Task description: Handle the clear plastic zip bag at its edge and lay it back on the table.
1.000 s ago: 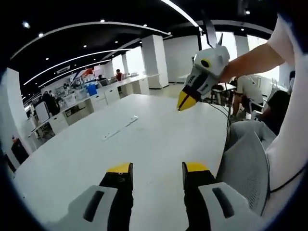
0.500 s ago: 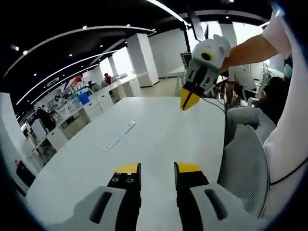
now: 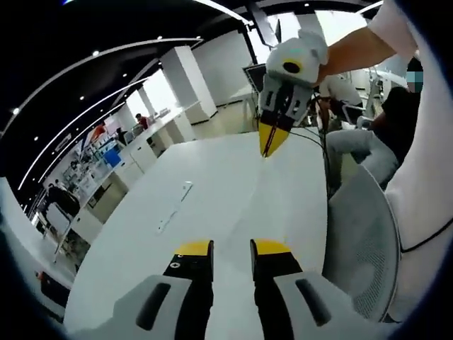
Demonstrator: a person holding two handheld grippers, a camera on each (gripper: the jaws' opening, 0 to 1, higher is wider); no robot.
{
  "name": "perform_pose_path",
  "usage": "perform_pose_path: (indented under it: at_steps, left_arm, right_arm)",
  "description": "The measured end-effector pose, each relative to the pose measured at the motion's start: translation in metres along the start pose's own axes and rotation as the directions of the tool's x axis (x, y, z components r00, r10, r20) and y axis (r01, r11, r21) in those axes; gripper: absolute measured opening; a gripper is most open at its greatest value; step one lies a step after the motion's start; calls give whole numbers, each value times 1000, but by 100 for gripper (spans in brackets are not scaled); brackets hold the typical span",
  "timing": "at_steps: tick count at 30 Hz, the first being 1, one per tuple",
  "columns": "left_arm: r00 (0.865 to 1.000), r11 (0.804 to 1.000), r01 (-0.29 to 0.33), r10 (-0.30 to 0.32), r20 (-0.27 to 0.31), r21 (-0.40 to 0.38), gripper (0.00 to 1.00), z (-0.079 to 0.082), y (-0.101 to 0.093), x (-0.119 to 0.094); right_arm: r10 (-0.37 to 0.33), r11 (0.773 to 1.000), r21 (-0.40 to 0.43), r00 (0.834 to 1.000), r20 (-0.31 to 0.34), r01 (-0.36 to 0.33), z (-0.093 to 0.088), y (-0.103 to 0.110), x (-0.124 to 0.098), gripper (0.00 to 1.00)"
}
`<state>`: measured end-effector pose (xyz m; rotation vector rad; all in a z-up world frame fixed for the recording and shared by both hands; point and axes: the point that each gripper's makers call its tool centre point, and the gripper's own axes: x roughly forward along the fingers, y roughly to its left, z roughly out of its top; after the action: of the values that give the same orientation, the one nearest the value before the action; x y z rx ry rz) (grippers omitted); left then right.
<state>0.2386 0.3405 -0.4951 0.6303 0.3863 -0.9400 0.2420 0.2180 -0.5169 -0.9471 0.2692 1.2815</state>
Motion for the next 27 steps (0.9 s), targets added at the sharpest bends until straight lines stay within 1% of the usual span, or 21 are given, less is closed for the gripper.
perform_pose_path:
  at_steps: [2, 5, 7, 11, 14, 16, 20, 23, 24, 27]
  left_arm:
    - [1000, 1000, 3, -3, 0, 3, 20, 2, 2, 0]
    - [1000, 1000, 15, -14, -8, 19, 17, 3, 1, 0]
    - [1000, 1000, 18, -18, -11, 24, 17, 5, 1, 0]
    - [999, 999, 32, -31, -26, 39, 16, 3, 1, 1]
    - [998, 997, 49, -45, -48, 66, 14, 2, -2, 3]
    - [996, 993, 58, -52, -66, 99, 13, 1, -5, 4]
    - [994, 988, 80, -69, -87, 134, 8, 1, -9, 6]
    - [991, 984, 95, -80, -106, 152, 7, -2, -12, 7]
    - [989, 981, 109, -91, -118, 157, 7, -3, -14, 7]
    - [986, 978, 124, -103, -127, 167, 7, -5, -16, 9]
  right_arm:
    - [0, 1000, -2, 1000, -2, 0, 1, 1, -1, 0]
    - [0, 1000, -4, 1000, -3, 0, 1, 2, -2, 0]
    - [1, 1000, -5, 1000, -4, -1, 1, 3, -3, 0]
    - [3, 1000, -7, 1000, -5, -3, 2, 4, -4, 0]
    - [4, 1000, -7, 1000, -6, -4, 3, 4, -6, 0]
    - [5, 1000, -12, 1000, -9, -5, 2, 5, -7, 0]
    - [3, 1000, -14, 1000, -9, -4, 2, 4, -8, 0]
    - [5, 1000, -16, 1000, -11, -5, 2, 5, -9, 0]
    - [5, 1000, -17, 1000, -11, -5, 2, 5, -9, 0]
    - [7, 1000, -25, 1000, -15, -7, 1, 5, -9, 0]
